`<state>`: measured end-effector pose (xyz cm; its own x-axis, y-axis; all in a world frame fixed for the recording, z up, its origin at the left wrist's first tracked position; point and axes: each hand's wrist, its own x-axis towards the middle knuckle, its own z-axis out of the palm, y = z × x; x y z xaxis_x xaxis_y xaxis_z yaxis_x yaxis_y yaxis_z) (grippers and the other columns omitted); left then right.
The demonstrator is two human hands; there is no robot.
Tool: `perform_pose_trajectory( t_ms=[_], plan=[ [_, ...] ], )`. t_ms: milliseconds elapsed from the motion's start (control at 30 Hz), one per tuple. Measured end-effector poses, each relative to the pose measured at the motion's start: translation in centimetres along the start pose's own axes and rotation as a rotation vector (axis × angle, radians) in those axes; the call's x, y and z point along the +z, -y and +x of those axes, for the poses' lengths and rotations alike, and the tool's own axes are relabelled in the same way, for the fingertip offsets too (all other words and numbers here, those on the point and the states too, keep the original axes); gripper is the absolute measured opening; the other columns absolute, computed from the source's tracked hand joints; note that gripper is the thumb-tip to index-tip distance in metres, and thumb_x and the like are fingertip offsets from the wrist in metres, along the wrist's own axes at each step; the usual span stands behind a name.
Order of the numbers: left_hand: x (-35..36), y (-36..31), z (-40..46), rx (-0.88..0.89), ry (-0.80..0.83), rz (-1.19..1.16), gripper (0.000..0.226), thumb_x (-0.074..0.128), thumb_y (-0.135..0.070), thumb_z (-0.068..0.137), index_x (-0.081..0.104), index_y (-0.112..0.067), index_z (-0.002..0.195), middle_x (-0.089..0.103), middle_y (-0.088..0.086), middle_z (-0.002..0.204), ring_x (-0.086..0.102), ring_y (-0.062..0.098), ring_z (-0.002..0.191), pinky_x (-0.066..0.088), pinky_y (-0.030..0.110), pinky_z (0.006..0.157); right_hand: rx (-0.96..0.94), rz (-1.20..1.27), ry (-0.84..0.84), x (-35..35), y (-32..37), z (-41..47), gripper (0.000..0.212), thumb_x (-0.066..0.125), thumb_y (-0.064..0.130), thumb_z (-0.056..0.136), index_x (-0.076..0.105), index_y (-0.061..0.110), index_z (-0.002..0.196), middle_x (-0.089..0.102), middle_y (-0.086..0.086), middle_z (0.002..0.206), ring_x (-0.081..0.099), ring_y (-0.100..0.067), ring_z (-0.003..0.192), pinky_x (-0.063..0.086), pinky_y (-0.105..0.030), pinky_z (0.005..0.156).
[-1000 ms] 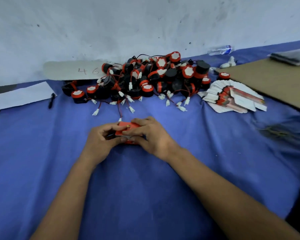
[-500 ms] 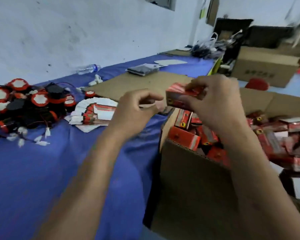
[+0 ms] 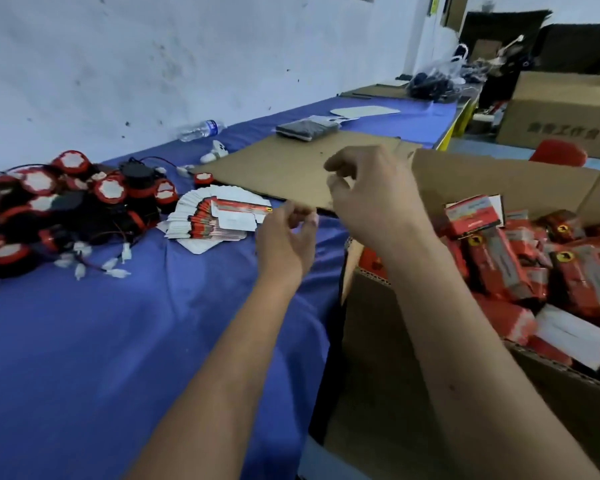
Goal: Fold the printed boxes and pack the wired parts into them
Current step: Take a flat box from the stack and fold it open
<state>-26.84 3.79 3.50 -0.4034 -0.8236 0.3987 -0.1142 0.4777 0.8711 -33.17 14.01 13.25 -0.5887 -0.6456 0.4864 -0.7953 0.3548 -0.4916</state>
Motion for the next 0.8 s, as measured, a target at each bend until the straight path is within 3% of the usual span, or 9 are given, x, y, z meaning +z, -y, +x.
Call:
perform_pose_trajectory(
  t_ms=[100, 200, 333, 400, 433, 533, 600, 733, 800],
  plan=[
    [-2.6, 3.9, 0.1, -0.23, -0.191, 0.064, 0.014, 0.06, -0.009, 0.089, 0.072, -0.014, 0.086, 0.073, 0.003, 0.083, 0.069, 0.028, 0.088, 0.047, 0.034, 0.07, 0.022, 0.124, 0.246, 7.4, 3.0, 0.9, 0.021, 0.061, 0.022, 0.092, 0.075, 0.02, 0.107, 0.074, -0.005, 0.105, 0.068, -0.026, 0.097, 0.055, -0.035, 0.084],
    [-5.4, 6.6, 0.2, -0.367, -0.348, -0.051, 0.018, 0.058, -0.003, 0.088, 0.068, -0.018, 0.087, 0.073, 0.0, 0.085, 0.069, 0.032, 0.094, 0.054, 0.04, 0.08, 0.028, 0.093, 0.37, 15.4, 3.6, 1.9, 0.021, 0.066, 0.019, 0.088, 0.073, 0.011, 0.106, 0.074, -0.012, 0.106, 0.067, -0.033, 0.1, 0.055, -0.036, 0.084],
    [-8.0, 8.8, 1.1, -0.424, -0.466, -0.013, 0.024, 0.057, -0.003, 0.09, 0.06, -0.026, 0.084, 0.061, -0.014, 0.08, 0.066, 0.027, 0.095, 0.049, 0.035, 0.082, -0.057, -0.161, 0.428, 22.9, 3.7, 5.9, 0.06, 0.068, 0.028, 0.09, 0.045, 0.012, 0.143, 0.043, -0.018, 0.151, 0.038, -0.036, 0.142, 0.037, -0.046, 0.112],
    [-8.6, 9.5, 1.9, -0.447, -0.473, -0.024, 0.026, 0.056, -0.005, 0.089, 0.057, -0.028, 0.079, 0.067, -0.007, 0.084, 0.067, 0.028, 0.094, 0.053, 0.039, 0.084, -0.103, -0.19, 0.556, 25.4, 3.3, 7.1, 0.083, 0.067, 0.035, 0.093, 0.019, 0.017, 0.158, 0.018, -0.012, 0.166, 0.017, -0.032, 0.153, 0.021, -0.057, 0.121],
    [-8.8, 9.8, 2.2, -0.473, -0.47, -0.044, 0.024, 0.055, -0.006, 0.089, 0.057, -0.027, 0.077, 0.071, -0.001, 0.088, 0.068, 0.03, 0.094, 0.055, 0.042, 0.084, -0.122, -0.193, 0.58, 26.2, 2.9, 7.1, 0.076, 0.063, 0.033, 0.096, 0.021, 0.017, 0.158, 0.024, -0.011, 0.165, 0.024, -0.031, 0.152, 0.02, -0.059, 0.12],
    [-9.3, 10.9, 3.0, -0.554, -0.474, -0.188, 0.017, 0.054, -0.01, 0.092, 0.058, -0.021, 0.08, 0.073, 0.01, 0.094, 0.071, 0.033, 0.095, 0.058, 0.052, 0.09, -0.166, -0.271, 0.388, 27.3, 2.4, 5.7, 0.025, 0.053, 0.017, 0.099, 0.064, 0.013, 0.121, 0.066, -0.013, 0.126, 0.063, -0.034, 0.116, 0.047, -0.04, 0.09],
    [-10.0, 11.2, 3.3, -0.623, -0.467, -0.331, 0.013, 0.057, -0.017, 0.097, 0.059, -0.013, 0.084, 0.072, 0.013, 0.093, 0.071, 0.029, 0.088, 0.06, 0.052, 0.09, -0.167, -0.26, 0.251, 26.3, 3.2, 4.1, 0.016, 0.054, 0.011, 0.098, 0.07, 0.012, 0.104, 0.072, -0.013, 0.108, 0.067, -0.034, 0.099, 0.043, -0.033, 0.07],
    [-14.6, 9.6, 2.0, -0.71, -0.233, -0.821, 0.048, 0.057, -0.06, 0.099, 0.065, -0.012, 0.101, 0.073, 0.01, 0.085, 0.073, 0.021, 0.073, 0.06, 0.032, 0.065, -0.335, 0.325, -0.047, 23.1, 7.5, -1.2, 0.02, 0.054, 0.016, 0.101, 0.073, 0.009, 0.098, 0.074, -0.01, 0.093, 0.067, -0.031, 0.085, 0.049, -0.04, 0.069],
    [-18.4, 9.4, 0.3, -0.634, -0.049, -0.975, 0.069, 0.045, -0.076, 0.095, 0.069, -0.012, 0.11, 0.077, 0.008, 0.091, 0.076, 0.023, 0.087, 0.06, 0.035, 0.074, -0.474, 0.613, -0.018, 21.6, 10.9, -4.4, 0.02, 0.057, 0.013, 0.101, 0.076, 0.007, 0.102, 0.076, -0.005, 0.091, 0.069, -0.022, 0.082, 0.052, -0.039, 0.071]
  ],
)
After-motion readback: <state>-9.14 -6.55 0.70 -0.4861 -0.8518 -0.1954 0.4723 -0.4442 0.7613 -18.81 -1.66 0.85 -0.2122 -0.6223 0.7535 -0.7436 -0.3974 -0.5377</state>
